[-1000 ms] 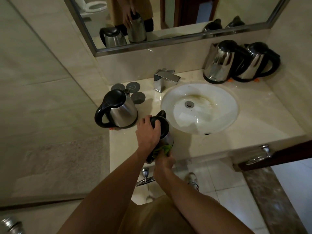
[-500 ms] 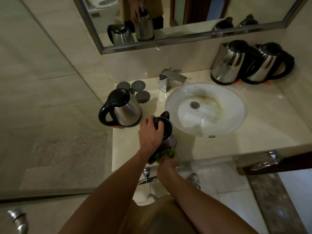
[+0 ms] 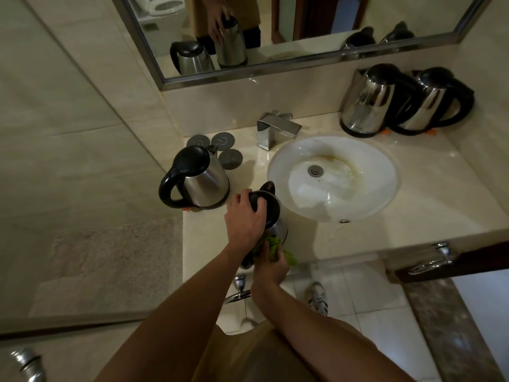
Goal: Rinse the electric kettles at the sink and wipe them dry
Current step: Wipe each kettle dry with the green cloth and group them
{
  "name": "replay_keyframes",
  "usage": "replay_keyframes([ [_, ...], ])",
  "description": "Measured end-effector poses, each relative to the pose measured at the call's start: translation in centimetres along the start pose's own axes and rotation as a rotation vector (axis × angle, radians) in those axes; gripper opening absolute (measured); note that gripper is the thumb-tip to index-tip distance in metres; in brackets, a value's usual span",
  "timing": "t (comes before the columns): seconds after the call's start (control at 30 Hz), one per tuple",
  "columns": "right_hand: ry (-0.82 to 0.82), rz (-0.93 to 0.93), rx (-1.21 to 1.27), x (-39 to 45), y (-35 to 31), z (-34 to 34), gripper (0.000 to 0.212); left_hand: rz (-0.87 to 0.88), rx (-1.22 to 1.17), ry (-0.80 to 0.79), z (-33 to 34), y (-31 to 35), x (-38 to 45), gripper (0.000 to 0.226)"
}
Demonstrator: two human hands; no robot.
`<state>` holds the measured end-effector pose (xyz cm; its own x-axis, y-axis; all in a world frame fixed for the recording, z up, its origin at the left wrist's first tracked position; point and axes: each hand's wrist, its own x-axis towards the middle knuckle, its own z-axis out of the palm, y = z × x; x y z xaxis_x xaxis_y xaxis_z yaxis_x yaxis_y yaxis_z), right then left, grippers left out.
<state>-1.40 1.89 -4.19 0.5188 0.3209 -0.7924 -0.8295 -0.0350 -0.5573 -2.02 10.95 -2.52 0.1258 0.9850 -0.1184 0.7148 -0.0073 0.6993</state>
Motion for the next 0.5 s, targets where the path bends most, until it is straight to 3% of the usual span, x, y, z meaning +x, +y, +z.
replay_keyframes([
  [0.17, 0.028, 0.1, 0.078, 1.3, 0.3, -0.6, 0.027, -0.006, 0.025, -0.006, 0.0, 0.0, 0.0, 0.052],
  [0.3, 0.017, -0.089, -0.083, 0.5, 0.1, 0.0, 0.023, 0.004, 0.028, -0.005, -0.1, 0.2, 0.0, 0.053],
  [0.5, 0.045, -0.262, -0.344, 1.2, -1.1, 0.0, 0.039, 0.018, 0.045, -0.013, -0.1, 0.1, -0.2, 0.059],
])
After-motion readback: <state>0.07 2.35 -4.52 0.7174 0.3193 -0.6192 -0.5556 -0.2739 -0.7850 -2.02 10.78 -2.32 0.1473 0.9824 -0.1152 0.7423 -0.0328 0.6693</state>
